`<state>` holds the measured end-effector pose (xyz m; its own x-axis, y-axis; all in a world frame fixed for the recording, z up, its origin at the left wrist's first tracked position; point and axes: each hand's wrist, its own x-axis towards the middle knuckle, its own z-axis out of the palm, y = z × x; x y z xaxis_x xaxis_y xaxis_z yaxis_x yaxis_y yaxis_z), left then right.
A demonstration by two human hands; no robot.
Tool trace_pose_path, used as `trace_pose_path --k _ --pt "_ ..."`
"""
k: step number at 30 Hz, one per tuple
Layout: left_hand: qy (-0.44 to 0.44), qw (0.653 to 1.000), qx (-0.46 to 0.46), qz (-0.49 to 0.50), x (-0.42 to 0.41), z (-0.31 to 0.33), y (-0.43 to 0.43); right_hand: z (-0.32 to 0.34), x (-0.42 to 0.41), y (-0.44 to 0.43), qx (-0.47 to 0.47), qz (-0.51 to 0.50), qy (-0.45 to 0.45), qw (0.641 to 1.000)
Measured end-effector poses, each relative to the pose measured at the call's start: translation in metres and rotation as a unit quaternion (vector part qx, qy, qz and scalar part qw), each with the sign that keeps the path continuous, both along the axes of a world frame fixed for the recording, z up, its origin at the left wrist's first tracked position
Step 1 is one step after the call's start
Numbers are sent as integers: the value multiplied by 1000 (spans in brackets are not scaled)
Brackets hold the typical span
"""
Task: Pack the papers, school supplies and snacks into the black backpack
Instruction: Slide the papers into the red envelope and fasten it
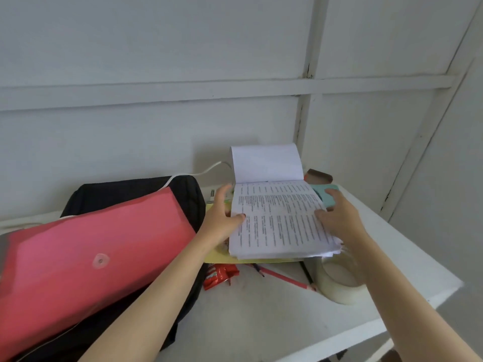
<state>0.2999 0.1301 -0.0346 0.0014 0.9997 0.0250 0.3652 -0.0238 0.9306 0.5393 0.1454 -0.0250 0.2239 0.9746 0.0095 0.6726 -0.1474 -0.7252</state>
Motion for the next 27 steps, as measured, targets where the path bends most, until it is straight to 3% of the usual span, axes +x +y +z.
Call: trace_pose_path --k 9,15,20,27 --pt "-63 997 -47 -9 0 -1 1 -11 22 36 -33 24 237 971" --pt "-39 997 -53 -29 -14 10 -13 -23 25 64 -45 44 303 951" --pt "-27 994 -98 -26 -17 9 -13 -16 22 98 -28 13 268 963" --pt "-68 992 -107 2 -17 3 -12 12 10 139 2 25 338 941"
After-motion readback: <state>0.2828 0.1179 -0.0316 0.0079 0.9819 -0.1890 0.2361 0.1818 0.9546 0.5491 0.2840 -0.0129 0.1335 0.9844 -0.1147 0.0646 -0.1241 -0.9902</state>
